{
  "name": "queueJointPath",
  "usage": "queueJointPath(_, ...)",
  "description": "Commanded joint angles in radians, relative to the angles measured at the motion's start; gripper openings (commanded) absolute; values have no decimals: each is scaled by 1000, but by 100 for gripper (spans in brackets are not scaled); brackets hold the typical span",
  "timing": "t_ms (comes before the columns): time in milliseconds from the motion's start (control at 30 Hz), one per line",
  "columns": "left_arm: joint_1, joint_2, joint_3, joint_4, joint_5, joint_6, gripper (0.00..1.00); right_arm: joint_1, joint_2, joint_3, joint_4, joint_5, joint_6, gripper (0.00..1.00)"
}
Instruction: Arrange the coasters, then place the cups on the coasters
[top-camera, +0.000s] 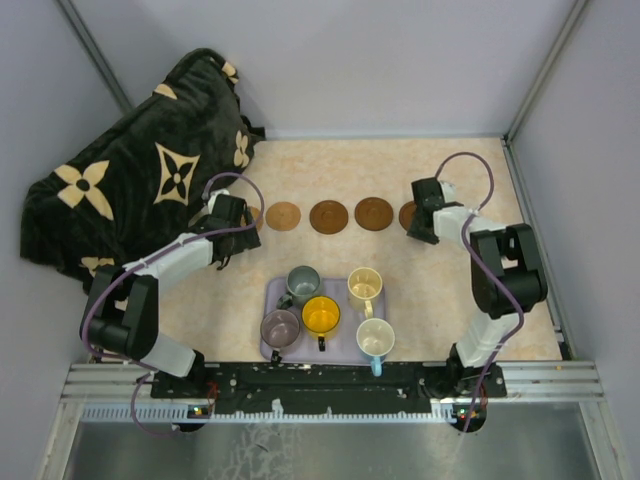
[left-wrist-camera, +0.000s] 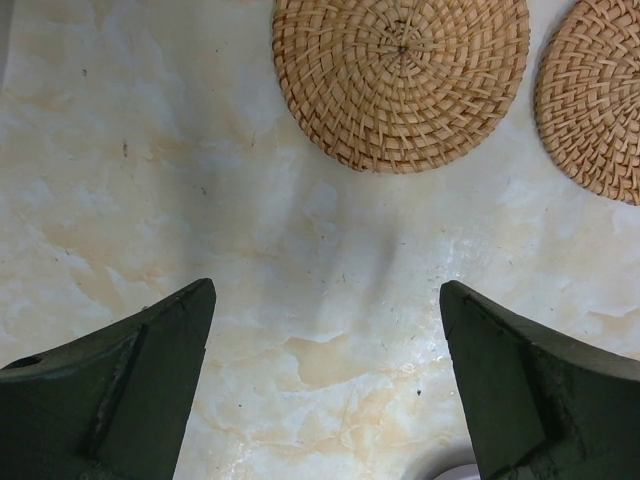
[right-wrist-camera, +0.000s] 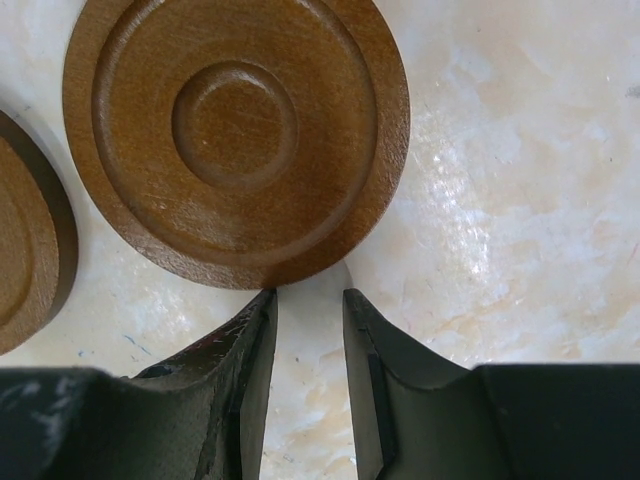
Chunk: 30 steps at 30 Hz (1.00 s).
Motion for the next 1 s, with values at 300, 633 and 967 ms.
queueJointPath(300,-6,-146,12,-60,-70,30,99,-9,-349,-132,-169,12,2,34)
queueJointPath(633,-6,-151,-23,-116,-104,-19,99,-10,-599,-133,-225,19,-2,36)
queueJointPath(967,-21,-206,-28,-174,-144,-83,99,-9,-818,-166,-221,38,-46,38)
